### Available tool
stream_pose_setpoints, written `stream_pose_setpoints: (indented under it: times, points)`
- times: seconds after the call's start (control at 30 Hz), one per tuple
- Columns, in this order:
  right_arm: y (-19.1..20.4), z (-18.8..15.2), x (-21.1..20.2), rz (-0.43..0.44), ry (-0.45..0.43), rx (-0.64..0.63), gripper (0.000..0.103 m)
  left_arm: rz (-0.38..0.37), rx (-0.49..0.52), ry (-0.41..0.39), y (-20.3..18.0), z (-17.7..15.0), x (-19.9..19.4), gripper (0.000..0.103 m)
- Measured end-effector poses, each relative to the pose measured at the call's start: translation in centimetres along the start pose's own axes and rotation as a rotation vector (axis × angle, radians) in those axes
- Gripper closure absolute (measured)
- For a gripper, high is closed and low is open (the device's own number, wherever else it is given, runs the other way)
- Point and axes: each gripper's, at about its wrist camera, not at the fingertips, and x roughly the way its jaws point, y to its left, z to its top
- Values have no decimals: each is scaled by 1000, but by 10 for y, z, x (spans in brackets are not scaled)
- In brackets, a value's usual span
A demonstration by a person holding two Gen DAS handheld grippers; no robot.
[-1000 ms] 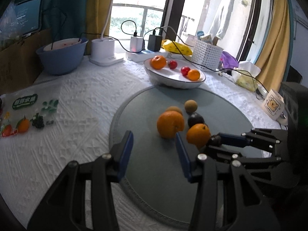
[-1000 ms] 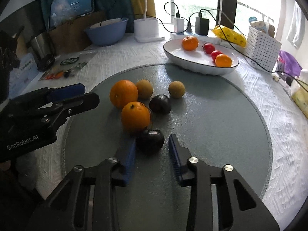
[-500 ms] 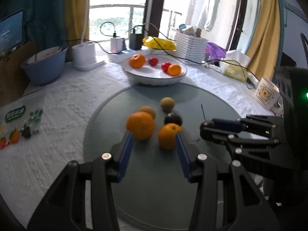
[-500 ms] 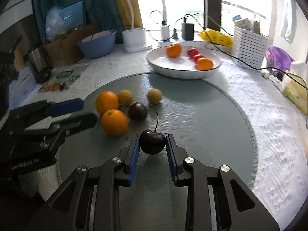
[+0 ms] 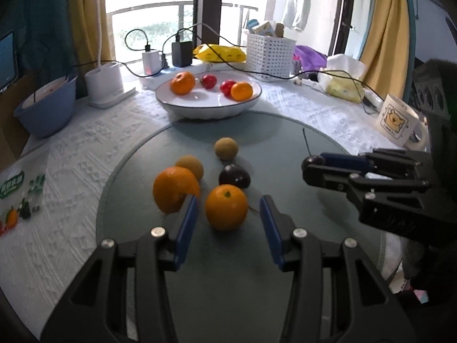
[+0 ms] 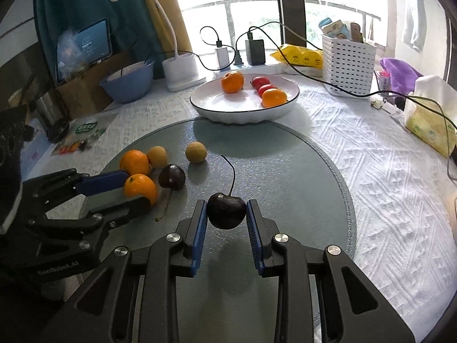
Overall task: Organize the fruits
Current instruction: 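Grasp the dark plum by its stem with the right tool, then grasp an orange with the left tool while the right tool holds the plum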
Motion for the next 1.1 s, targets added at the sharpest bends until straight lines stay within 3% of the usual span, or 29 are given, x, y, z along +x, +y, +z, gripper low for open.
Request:
stream_pose_setpoints:
  times: [0.1, 0.2, 0.9, 1.1]
  points:
    - [-3, 2, -1, 11, -6, 7, 73, 6, 16, 4, -4, 1, 3, 66]
    - [-3, 4, -4, 17, -16, 4, 73, -2, 17, -3, -3, 3, 0, 68]
    - [-8, 35, -7, 18, -59, -16, 73, -5, 44, -110, -2, 42, -19, 68]
    - [-12, 41, -6, 13, -64, -14, 73, -55, 10, -59, 4, 36, -17, 68]
